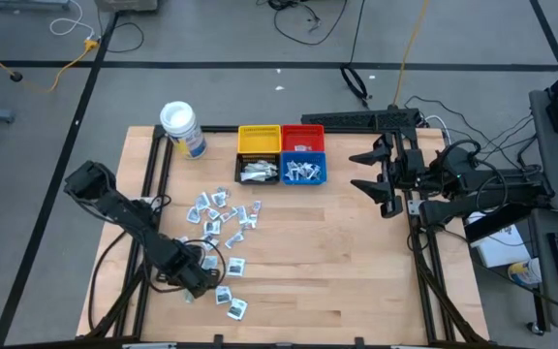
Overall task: Pick & Place First Aid Supplies
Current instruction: Put the green bandage pack into the black basket
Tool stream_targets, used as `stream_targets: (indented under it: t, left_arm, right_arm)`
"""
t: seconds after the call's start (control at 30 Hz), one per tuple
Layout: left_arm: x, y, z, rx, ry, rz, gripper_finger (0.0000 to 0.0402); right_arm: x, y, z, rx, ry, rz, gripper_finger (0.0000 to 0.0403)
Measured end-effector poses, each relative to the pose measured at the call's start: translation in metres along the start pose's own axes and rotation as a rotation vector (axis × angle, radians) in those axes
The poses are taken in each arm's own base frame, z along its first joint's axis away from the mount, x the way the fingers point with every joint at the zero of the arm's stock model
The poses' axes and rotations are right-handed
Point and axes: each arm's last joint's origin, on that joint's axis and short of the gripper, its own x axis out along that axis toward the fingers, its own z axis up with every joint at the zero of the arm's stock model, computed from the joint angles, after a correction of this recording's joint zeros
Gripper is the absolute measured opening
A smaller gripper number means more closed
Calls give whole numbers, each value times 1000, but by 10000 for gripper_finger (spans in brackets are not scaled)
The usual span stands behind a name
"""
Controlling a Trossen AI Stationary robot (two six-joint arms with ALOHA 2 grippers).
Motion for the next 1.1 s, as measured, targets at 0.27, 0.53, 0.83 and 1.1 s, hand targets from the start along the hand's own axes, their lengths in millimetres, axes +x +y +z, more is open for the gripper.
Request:
stream_targets:
  t: [0.27,0.53,0.83,1.1]
  left_arm:
    - [6,4,4,25,18,-4,227]
    - [6,8,5,19,7,34,52]
    - [0,10,6,36,30,52,5]
    - [-59,13,6,70,10,-96,3]
  right_arm:
    - [0,0,0,-24,0,-1,247]
    - [0,0,0,-64,-1,-1,247]
    - [0,0,0,-64,-1,-1,247]
    - [0,0,1,-64,-7,-1,247]
